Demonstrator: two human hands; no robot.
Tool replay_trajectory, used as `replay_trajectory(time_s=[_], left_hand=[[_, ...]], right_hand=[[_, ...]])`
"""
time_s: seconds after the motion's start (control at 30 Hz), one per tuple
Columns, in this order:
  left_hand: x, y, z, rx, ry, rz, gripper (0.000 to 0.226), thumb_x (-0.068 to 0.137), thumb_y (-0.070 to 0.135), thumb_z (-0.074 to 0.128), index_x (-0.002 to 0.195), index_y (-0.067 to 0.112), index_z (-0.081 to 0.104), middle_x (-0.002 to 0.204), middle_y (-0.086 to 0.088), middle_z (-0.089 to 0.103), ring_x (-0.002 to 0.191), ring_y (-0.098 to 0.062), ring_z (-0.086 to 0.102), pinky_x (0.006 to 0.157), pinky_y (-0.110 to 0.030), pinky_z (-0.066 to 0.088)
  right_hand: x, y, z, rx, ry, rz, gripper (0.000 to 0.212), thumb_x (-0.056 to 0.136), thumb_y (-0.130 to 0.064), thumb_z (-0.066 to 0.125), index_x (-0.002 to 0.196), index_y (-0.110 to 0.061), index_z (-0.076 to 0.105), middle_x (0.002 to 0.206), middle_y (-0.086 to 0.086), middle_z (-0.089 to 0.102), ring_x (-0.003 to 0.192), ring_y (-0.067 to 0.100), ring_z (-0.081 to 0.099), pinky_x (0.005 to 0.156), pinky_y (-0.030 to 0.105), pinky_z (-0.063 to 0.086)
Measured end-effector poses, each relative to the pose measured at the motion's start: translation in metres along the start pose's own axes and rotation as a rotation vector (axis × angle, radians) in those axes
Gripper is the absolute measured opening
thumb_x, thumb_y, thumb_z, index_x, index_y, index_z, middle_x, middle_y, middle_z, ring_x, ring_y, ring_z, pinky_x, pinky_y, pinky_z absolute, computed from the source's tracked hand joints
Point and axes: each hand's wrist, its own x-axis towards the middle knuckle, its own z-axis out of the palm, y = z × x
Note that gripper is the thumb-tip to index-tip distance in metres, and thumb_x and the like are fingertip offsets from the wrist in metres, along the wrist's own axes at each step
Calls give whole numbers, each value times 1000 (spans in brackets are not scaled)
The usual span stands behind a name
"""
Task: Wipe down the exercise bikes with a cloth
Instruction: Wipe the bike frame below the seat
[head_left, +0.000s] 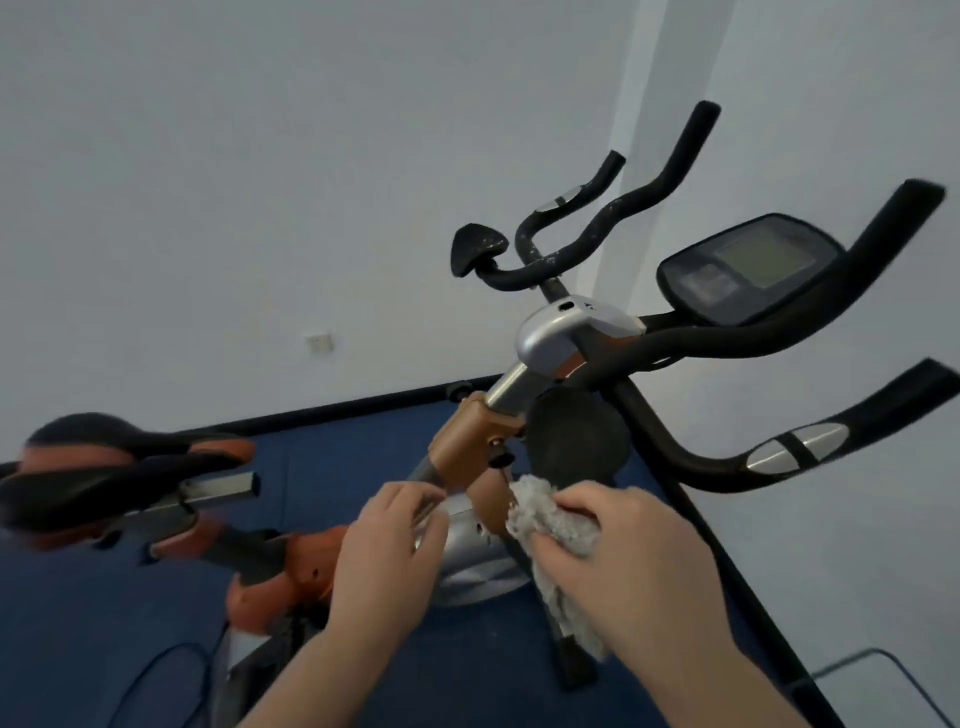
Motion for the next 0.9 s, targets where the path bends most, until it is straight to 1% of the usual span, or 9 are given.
replay_trajectory(time_s=[0.1,0.17,0.3,0.43,0.53,0.63,0.77,0.83,0.9], left_hand=[[-22,-26,-25,54,44,-56,11,88,25,59,96,33,61,98,20,54,91,-2,53,76,-17,41],[-39,-44,-38,79,59,-100,10,89,28,57,96,35,60,98,22,53,91,1,52,72,-11,36],[-91,-89,-72,137,83,-210,11,91,31,54,100,35,58,103,20,53,88,-1,52,72,-22,45],[-152,-134,-121,151,138,-313,18,92,30,54,108,31,59,111,16,54,96,-7,55,81,-30,48],[-196,-163,-165,171,206,-358,17,92,31,53,108,30,59,110,16,55,99,-6,54,84,-29,46],[-236,-189,-210,172,277,-389,20,92,33,52,110,31,58,112,18,54,102,-6,52,88,-29,45],[-275,-216,-256,158,372,-431,19,91,32,53,110,31,58,111,18,53,104,-5,52,91,-32,46],[-288,-226,-273,167,408,-448,19,91,31,54,110,30,58,110,18,54,103,-6,53,89,-31,47],[-299,-240,-290,174,436,-470,18,91,32,54,109,31,58,110,19,54,102,-5,53,88,-30,47]], right_hand=[[-11,-28,24,26,-35,-86,30,69,-50,67,97,-41,63,75,-20,44,78,3,51,58,20,41],[-18,-45,43,53,-51,-129,29,69,-47,67,98,-39,65,77,-21,47,82,3,52,59,20,40],[-42,-90,87,96,-91,-189,31,71,-44,66,100,-36,66,88,-16,62,86,4,55,64,19,41],[-80,-146,128,147,-145,-238,37,72,-46,64,106,-34,64,95,-12,65,91,8,58,74,28,51],[-114,-192,148,172,-120,-272,33,71,-45,68,101,-33,66,87,-12,64,85,11,59,66,26,48],[-145,-237,169,185,-113,-321,30,71,-47,70,97,-34,67,77,-19,51,79,7,57,59,21,40],[-176,-281,193,223,-197,-383,32,73,-54,65,100,-36,65,86,-17,63,81,3,57,62,20,44],[-186,-300,201,227,-220,-414,34,73,-55,64,101,-36,64,91,-16,63,86,3,57,65,20,45],[-191,-323,211,236,-230,-444,32,72,-55,64,99,-37,64,86,-18,60,84,2,55,63,21,46]])
